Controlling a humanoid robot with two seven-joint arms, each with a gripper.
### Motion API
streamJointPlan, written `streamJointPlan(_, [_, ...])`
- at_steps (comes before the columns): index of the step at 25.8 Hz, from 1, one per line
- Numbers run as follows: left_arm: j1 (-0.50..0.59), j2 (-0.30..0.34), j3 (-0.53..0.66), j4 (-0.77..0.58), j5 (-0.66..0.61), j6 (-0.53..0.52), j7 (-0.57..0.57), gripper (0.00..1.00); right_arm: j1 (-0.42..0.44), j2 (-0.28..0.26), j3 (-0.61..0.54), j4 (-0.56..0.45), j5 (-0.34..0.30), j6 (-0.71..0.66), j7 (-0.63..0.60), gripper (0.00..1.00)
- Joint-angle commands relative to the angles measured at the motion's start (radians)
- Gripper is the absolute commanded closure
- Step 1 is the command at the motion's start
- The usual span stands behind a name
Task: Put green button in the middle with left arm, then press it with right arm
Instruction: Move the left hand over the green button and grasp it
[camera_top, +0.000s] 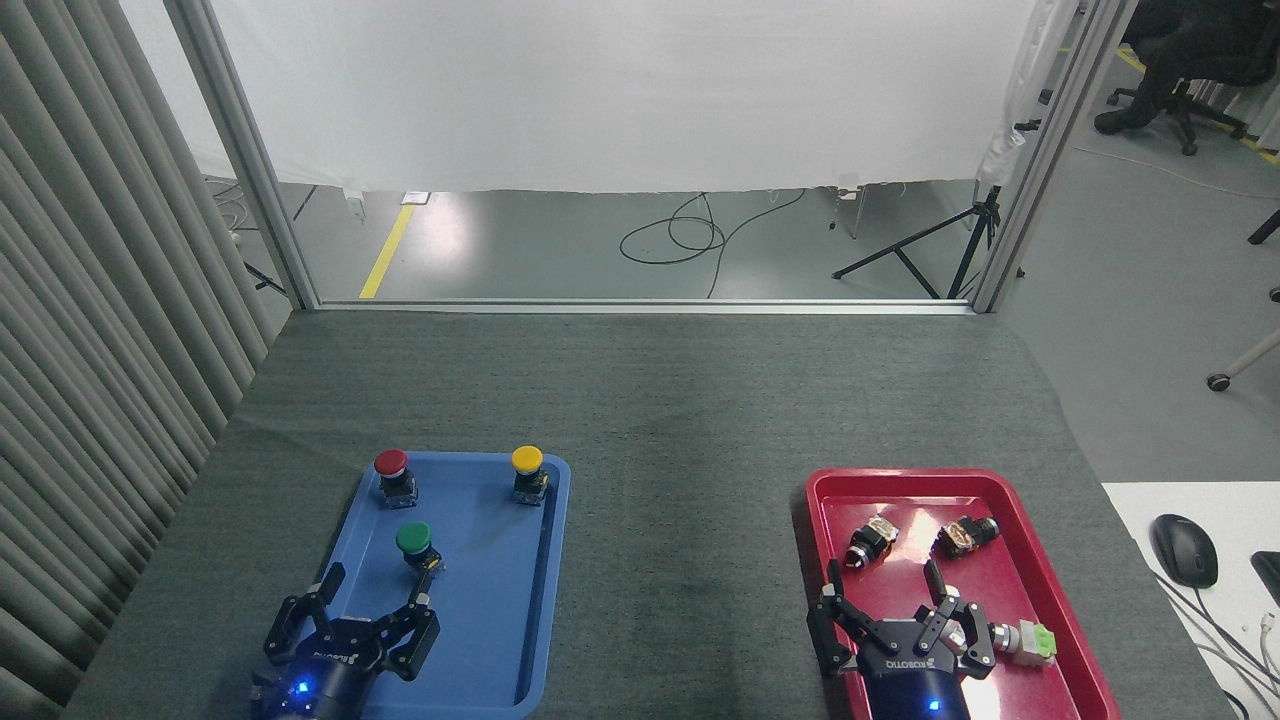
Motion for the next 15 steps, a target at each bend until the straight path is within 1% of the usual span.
streamJointPlan(1, [-0.006,0.0,-0.003,0.01,0.0,0.002,-0.001,0.01,0.0,0.002,0.0,0.0,0.0,-0.001,0.0,0.01])
streamJointPlan(6, [-0.018,-0.004,-0.006,0.021,0.0,0.003,-0.001,0.01,0.0,0.001,0.001,0.0,0.0,0.001,0.0,0.01])
streamJointPlan(9, [-0.049,-0.001,-0.017,0.062,0.0,0.009,-0.004,0.01,0.0,0.001,0.0,0.0,0.0,0.001,0.0,0.01])
streamJointPlan(12, [-0.102,-0.001,-0.02,0.14,0.0,0.011,-0.003,0.01,0.0,0.004,0.0,0.0,0.002,0.001,0.0,0.01])
streamJointPlan(15, [-0.116,0.0,-0.029,0.157,0.0,0.011,-0.003,0.01,0.0,0.002,0.001,-0.003,0.002,-0.001,0.0,0.01])
